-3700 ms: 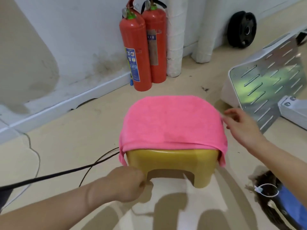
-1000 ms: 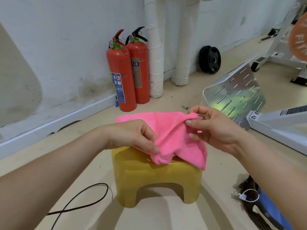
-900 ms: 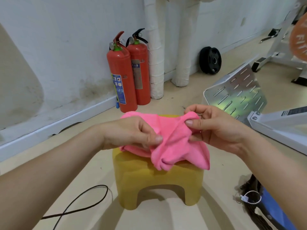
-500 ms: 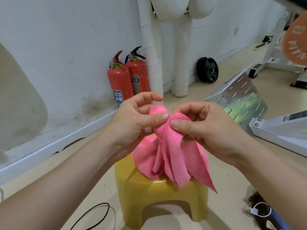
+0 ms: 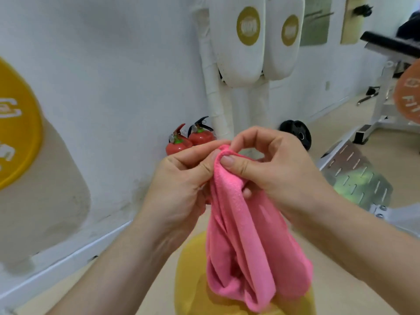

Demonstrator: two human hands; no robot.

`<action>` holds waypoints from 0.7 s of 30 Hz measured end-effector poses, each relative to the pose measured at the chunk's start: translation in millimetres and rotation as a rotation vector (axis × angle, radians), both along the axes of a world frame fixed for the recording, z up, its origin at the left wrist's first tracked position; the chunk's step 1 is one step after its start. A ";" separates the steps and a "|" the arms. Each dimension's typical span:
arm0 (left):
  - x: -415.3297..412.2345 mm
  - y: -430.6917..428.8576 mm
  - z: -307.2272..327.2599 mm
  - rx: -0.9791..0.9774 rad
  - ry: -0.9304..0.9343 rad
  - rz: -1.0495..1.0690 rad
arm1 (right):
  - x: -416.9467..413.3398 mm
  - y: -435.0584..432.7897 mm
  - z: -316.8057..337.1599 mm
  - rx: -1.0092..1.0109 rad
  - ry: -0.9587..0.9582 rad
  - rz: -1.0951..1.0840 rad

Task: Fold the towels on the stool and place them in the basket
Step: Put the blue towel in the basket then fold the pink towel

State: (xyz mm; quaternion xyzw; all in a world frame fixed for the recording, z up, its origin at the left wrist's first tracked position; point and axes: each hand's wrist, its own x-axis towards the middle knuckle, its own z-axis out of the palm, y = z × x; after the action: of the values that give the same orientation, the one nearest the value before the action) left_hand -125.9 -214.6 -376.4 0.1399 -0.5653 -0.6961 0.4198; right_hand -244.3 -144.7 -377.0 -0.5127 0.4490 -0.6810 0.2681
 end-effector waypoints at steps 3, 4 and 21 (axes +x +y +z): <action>7.4 -11.6 22.4 -0.153 0.000 0.170 | -0.5 -19.3 29.8 0.055 -0.052 0.125; 9.8 -13.9 28.2 -0.210 -0.014 0.235 | -0.2 -24.4 35.0 0.072 -0.090 0.152; 10.9 -14.0 38.5 -0.330 -0.111 0.365 | 2.9 -41.3 20.6 0.044 -0.483 0.328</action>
State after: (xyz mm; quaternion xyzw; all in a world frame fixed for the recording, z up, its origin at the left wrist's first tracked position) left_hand -115.0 -228.6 -337.8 0.2071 -0.6589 -0.4985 0.5240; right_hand -241.4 -186.0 -356.4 -0.3955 0.2980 -0.7211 0.4846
